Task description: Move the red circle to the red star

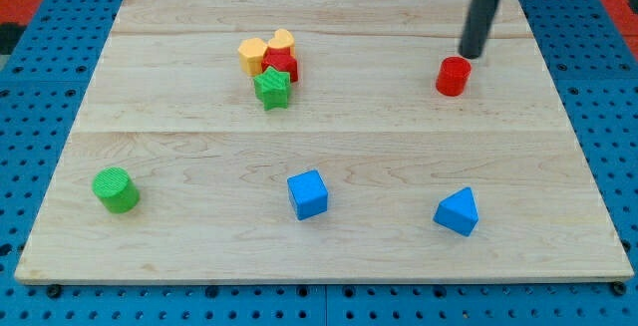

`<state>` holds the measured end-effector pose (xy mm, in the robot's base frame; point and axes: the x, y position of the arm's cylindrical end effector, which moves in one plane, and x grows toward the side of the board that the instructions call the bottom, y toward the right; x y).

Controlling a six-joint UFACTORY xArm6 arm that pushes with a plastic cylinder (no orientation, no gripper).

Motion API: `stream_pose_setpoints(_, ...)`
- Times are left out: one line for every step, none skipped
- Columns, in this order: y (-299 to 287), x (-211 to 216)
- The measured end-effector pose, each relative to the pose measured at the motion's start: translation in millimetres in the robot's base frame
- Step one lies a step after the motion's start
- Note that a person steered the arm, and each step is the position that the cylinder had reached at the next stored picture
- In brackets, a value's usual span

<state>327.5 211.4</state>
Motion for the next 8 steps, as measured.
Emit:
stream_pose_setpoints(-11.3,13.0)
stream_pose_setpoints(-36.3,13.6)
stream_pose_setpoints(-20.6,43.4)
stream_pose_setpoints(-27.7,62.6)
stream_pose_setpoints(-79.8,46.7)
stream_pose_setpoints(-92.0,35.0)
stream_pose_setpoints(-62.3,34.8)
stream_pose_setpoints(-82.2,27.8)
